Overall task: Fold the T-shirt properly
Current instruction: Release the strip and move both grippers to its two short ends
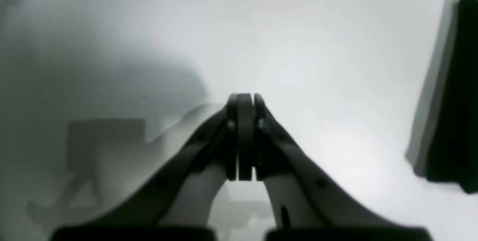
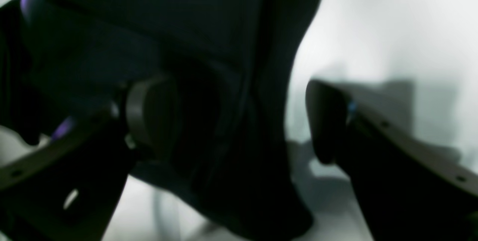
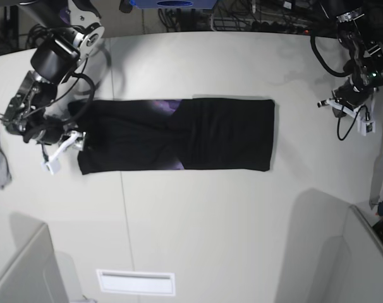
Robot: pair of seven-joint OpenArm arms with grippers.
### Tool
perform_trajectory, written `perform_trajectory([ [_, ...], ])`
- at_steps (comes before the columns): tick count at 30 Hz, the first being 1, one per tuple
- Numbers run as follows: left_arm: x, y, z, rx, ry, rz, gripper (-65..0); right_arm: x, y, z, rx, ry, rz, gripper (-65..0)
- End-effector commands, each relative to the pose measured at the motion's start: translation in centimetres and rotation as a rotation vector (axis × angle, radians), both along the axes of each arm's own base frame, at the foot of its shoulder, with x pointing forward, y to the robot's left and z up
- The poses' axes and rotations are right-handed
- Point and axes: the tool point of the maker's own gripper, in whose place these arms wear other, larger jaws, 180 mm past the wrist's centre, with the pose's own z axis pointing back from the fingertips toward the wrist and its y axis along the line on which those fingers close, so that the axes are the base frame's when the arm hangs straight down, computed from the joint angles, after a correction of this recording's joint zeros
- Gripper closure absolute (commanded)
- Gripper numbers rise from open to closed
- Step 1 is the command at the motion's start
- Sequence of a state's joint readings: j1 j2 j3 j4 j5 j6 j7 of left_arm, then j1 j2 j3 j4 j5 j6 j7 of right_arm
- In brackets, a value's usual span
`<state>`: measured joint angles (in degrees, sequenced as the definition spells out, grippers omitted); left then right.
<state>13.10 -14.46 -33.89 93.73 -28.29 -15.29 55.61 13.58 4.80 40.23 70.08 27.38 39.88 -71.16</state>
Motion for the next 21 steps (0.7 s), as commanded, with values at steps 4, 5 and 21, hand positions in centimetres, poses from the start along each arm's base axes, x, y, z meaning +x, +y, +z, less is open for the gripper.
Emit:
perform_trajectory([
  [4,2.2,-3.2,-0.8,-0.030,-0.038,-0.097,0.0,-0.3,1.8,0.2,0.052,0.007,0.031,-47.9],
  [5,2.8,-4.4,-1.1,-0.048,-0.046,-0.118,0.0,-1.0,2.3,-0.3,0.060,0.027,0.038,-46.7],
  [21,5.2,-16.6,-5.3,-0.200,0.037,-0.372,0.0,0.7,0.6,-0.1,0.083,-0.005,-0.115,0.0],
])
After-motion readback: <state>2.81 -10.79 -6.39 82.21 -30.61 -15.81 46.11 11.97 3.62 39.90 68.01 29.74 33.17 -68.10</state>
